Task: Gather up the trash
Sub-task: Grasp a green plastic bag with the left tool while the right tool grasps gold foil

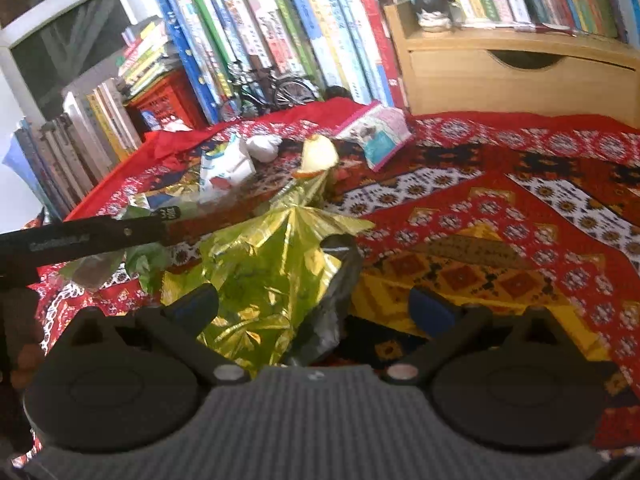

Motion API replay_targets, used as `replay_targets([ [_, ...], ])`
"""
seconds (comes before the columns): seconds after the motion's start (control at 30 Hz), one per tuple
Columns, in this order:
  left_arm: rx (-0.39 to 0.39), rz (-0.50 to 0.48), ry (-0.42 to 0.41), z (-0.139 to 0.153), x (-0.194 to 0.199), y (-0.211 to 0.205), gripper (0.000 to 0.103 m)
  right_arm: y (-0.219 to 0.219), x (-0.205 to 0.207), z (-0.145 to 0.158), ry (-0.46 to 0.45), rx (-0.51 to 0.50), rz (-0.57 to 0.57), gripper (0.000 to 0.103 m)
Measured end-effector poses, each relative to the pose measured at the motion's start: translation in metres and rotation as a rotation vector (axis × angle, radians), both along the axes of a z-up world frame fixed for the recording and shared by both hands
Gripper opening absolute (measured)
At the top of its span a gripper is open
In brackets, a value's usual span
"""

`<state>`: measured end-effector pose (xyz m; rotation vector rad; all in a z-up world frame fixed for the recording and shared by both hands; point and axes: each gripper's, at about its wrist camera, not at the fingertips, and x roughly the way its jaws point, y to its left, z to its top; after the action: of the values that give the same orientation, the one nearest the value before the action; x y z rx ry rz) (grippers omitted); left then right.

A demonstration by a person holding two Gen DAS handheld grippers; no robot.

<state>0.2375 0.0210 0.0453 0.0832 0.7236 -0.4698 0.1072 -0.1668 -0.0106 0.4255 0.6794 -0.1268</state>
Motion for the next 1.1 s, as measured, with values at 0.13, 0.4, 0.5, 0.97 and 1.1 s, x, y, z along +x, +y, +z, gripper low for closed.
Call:
replay_targets([
  [0.13,-0.004,0.023,-0.022,-0.002,0.003,0.002,0.053,0.0,0.001,-0.002,-0.044,0.009,0.001,0.094],
  [0.4,-0.02,-0.011,-0.098,0.008,0.002,0.003,0.035,0.004,0.002,0.001,-0.083,0.016,0.017,0.073],
  [0.5,-0.014,-0.038,-0.108,0.009,0.002,0.0,0.03,0.007,0.004,0.001,-0.078,-0.002,0.03,0.052],
  [0.97,-0.031,-0.039,-0.135,0.024,-0.018,0.006,0.028,0.008,-0.019,0.027,-0.13,-0.034,-0.028,0.014],
  [1.1,-0.03,-0.018,-0.14,0.039,-0.033,0.013,0.028,0.012,-0.043,0.054,-0.172,-0.033,-0.044,0.013],
])
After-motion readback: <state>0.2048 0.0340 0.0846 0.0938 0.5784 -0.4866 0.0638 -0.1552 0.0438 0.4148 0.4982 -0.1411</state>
